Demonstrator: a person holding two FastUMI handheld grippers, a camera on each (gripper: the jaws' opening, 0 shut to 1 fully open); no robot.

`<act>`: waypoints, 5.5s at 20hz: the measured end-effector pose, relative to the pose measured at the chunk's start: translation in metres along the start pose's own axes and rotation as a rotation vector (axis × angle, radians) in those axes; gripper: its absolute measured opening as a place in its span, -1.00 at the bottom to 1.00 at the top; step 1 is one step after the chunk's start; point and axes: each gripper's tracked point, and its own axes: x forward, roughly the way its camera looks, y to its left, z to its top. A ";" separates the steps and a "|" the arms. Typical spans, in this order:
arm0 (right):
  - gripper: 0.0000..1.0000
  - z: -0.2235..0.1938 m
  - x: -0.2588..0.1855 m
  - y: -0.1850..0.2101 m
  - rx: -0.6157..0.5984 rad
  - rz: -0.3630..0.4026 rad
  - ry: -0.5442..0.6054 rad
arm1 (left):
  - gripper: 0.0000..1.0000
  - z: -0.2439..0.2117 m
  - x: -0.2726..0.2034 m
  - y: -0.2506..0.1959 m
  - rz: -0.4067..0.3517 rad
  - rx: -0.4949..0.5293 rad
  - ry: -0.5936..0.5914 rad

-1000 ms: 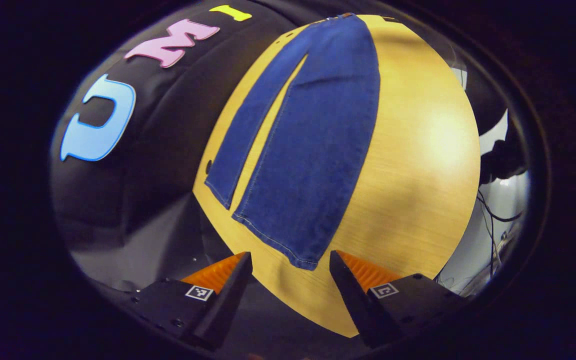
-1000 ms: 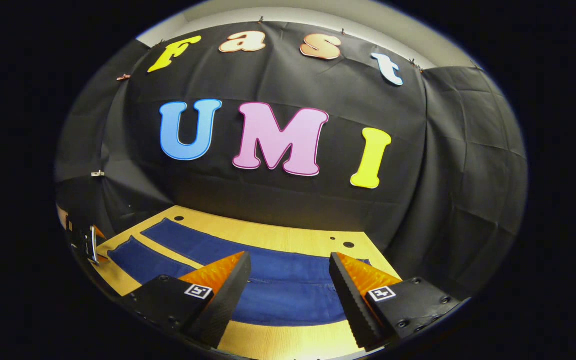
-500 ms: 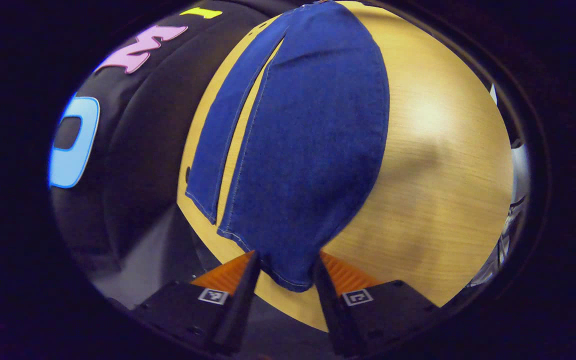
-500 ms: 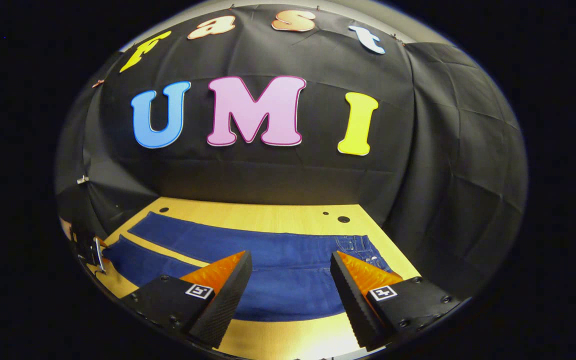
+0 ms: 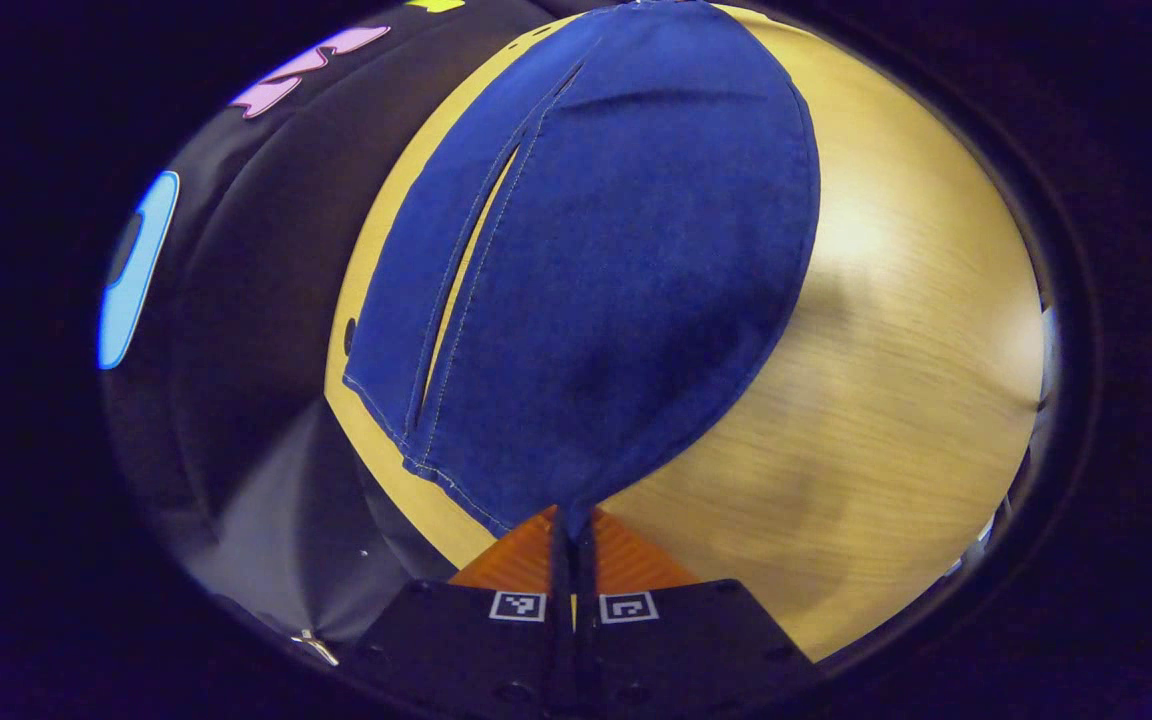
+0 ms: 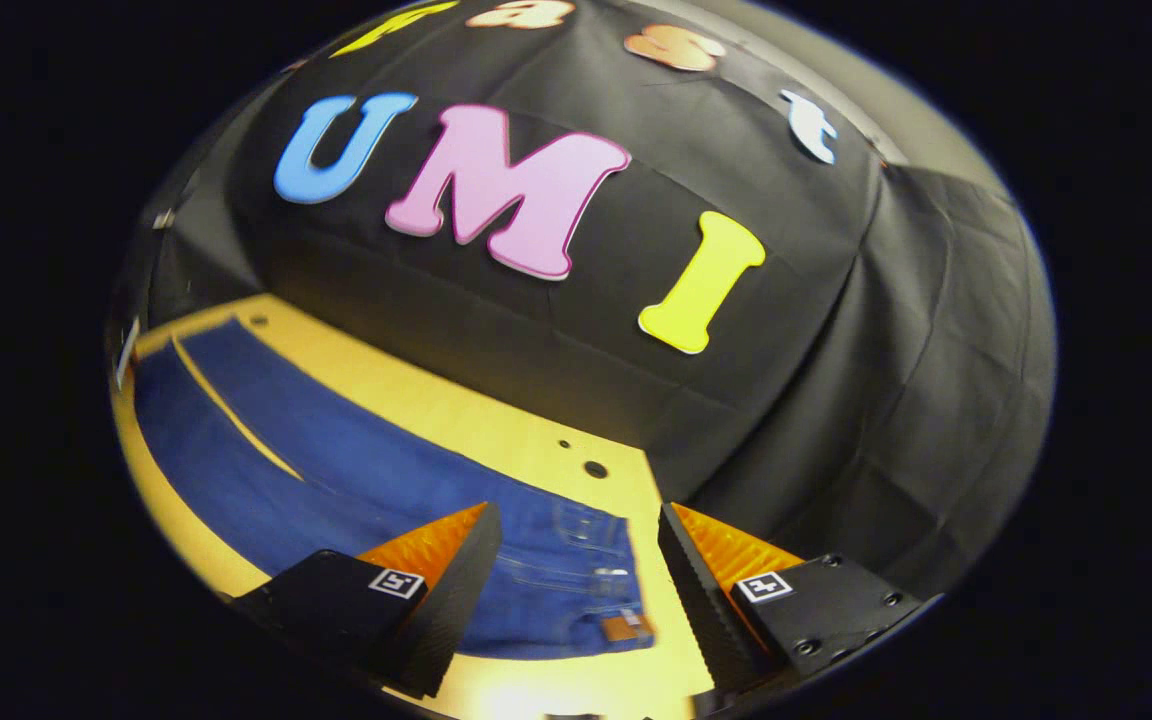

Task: Grasp the waist and the cuffs of the jeans and fold them to make the two legs overlap; first hold the waist and fold one-third of the jeans toward the cuffs, then hold the cuffs and fold the remaining one-third in the same direction to finish folding.

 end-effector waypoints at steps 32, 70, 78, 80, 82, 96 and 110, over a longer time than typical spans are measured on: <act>-0.72 -0.256 0.097 0.014 -0.924 0.566 0.275 | -0.88 0.011 -0.013 -0.019 0.031 -0.099 0.148; -0.83 -0.087 0.383 -0.011 0.113 0.384 0.550 | -0.89 0.138 0.151 0.285 -0.017 -1.421 0.065; 1.00 -0.064 0.362 -0.010 0.387 0.288 0.430 | 0.92 0.161 0.102 0.330 0.152 -1.424 -0.241; 1.00 -0.064 0.356 -0.017 0.500 0.221 0.393 | 0.92 0.162 0.064 0.344 0.260 -1.395 -0.318; 1.00 -0.070 0.362 -0.026 0.577 0.100 0.351 | 0.93 0.167 0.028 0.346 0.361 -1.378 -0.396; 0.98 -0.118 0.378 -0.016 0.872 -0.191 0.482 | 0.94 0.246 -0.091 0.258 0.402 -1.260 -0.574; -0.19 -0.106 0.386 0.001 1.074 -0.124 0.441 | 0.96 0.374 -0.113 0.232 0.216 -1.134 -0.727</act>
